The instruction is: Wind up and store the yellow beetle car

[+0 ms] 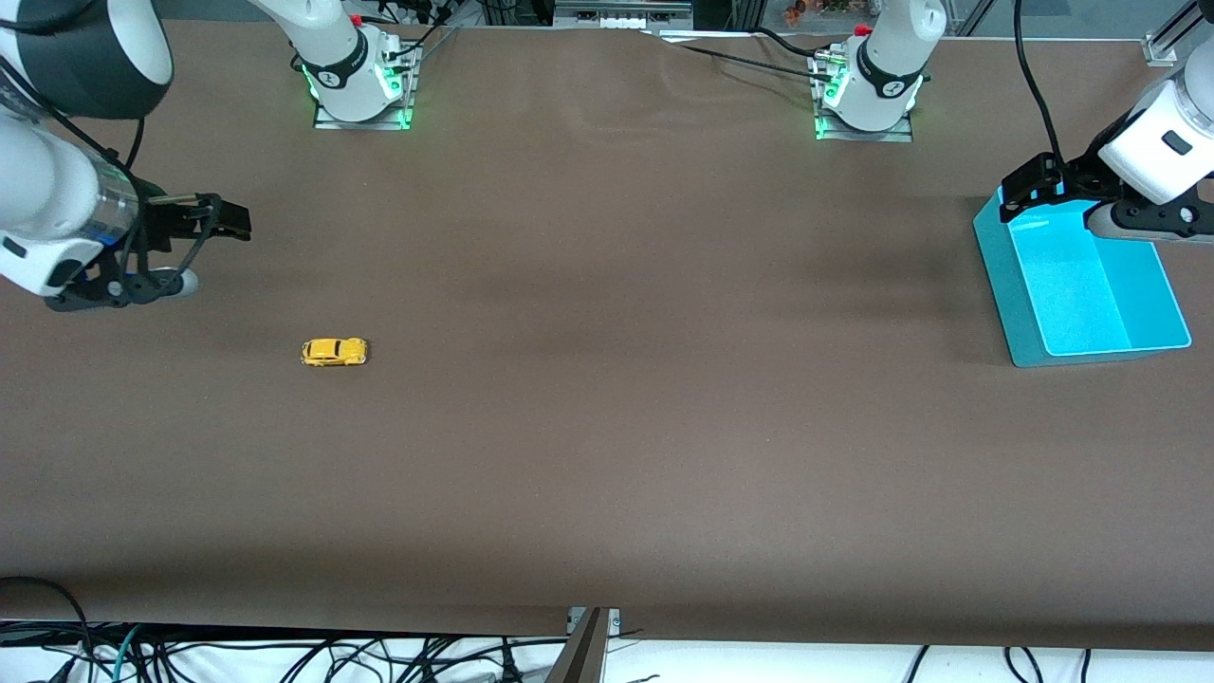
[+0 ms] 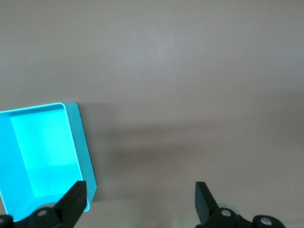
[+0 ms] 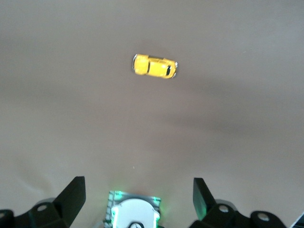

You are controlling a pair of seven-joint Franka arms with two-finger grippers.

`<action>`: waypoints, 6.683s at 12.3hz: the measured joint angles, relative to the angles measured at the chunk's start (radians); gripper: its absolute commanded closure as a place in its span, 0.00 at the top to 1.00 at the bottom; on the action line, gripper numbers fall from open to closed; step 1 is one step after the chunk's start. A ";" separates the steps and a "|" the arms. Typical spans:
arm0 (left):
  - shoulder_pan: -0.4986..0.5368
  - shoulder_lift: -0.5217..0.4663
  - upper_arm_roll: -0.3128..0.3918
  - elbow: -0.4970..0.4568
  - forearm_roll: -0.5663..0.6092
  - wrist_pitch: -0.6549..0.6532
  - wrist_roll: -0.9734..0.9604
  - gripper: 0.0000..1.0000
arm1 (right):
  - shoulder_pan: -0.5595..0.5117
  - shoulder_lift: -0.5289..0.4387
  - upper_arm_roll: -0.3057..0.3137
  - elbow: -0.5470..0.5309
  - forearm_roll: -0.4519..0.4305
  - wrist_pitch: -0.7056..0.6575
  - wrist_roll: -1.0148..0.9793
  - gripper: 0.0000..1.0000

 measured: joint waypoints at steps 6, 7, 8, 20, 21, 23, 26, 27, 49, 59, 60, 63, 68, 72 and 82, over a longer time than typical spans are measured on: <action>0.000 0.000 0.000 0.000 0.000 0.000 0.000 1.00 | -0.004 0.113 -0.004 -0.093 -0.001 0.194 -0.441 1.00; 0.000 0.000 -0.001 0.000 0.000 0.000 0.000 1.00 | -0.004 0.119 -0.004 -0.143 -0.001 0.266 -0.508 1.00; 0.000 0.000 -0.001 0.000 0.000 0.000 0.000 1.00 | -0.004 0.121 -0.004 -0.201 -0.001 0.347 -0.582 1.00; 0.000 0.000 -0.001 0.000 0.000 -0.001 -0.004 1.00 | -0.004 0.122 -0.004 -0.701 -0.001 1.125 -1.181 1.00; 0.000 0.000 -0.001 0.000 0.000 -0.001 -0.005 1.00 | -0.004 0.122 -0.004 -0.719 -0.001 1.159 -1.206 1.00; 0.000 0.000 -0.001 0.000 0.000 -0.001 -0.010 1.00 | -0.004 0.128 -0.004 -0.735 -0.001 1.203 -1.253 1.00; -0.001 0.000 -0.030 0.000 0.000 -0.010 -0.054 1.00 | -0.014 0.154 -0.006 -0.739 -0.001 1.252 -1.309 1.00; -0.001 0.000 -0.039 0.000 0.000 -0.020 -0.061 1.00 | -0.016 0.164 -0.006 -0.739 -0.001 1.271 -1.322 1.00; 0.002 0.003 -0.052 -0.001 0.000 -0.043 -0.071 1.00 | -0.065 0.193 -0.009 -0.739 0.000 1.317 -1.351 0.16; 0.014 -0.002 -0.052 -0.018 0.000 -0.057 -0.071 1.00 | -0.413 0.217 -0.013 -0.703 0.000 1.320 -1.642 0.16; 0.016 -0.003 -0.052 -0.019 0.000 -0.057 -0.071 1.00 | -0.416 0.218 -0.013 -0.702 0.000 1.320 -1.645 0.18; 0.017 -0.003 -0.052 -0.022 0.000 -0.057 -0.071 1.00 | -0.417 0.218 -0.012 -0.702 0.000 1.320 -1.647 1.00; 0.023 -0.004 -0.052 -0.024 0.000 -0.057 -0.072 1.00 | -0.417 0.270 0.039 -0.681 0.000 1.305 -1.650 1.00; 0.031 -0.005 -0.052 -0.025 0.000 -0.057 -0.072 1.00 | -0.417 0.240 0.064 -0.569 0.000 1.128 -1.650 1.00; 0.063 -0.006 -0.052 -0.108 0.000 0.002 -0.071 1.00 | -0.416 0.147 0.160 -0.469 0.003 0.956 -1.305 1.00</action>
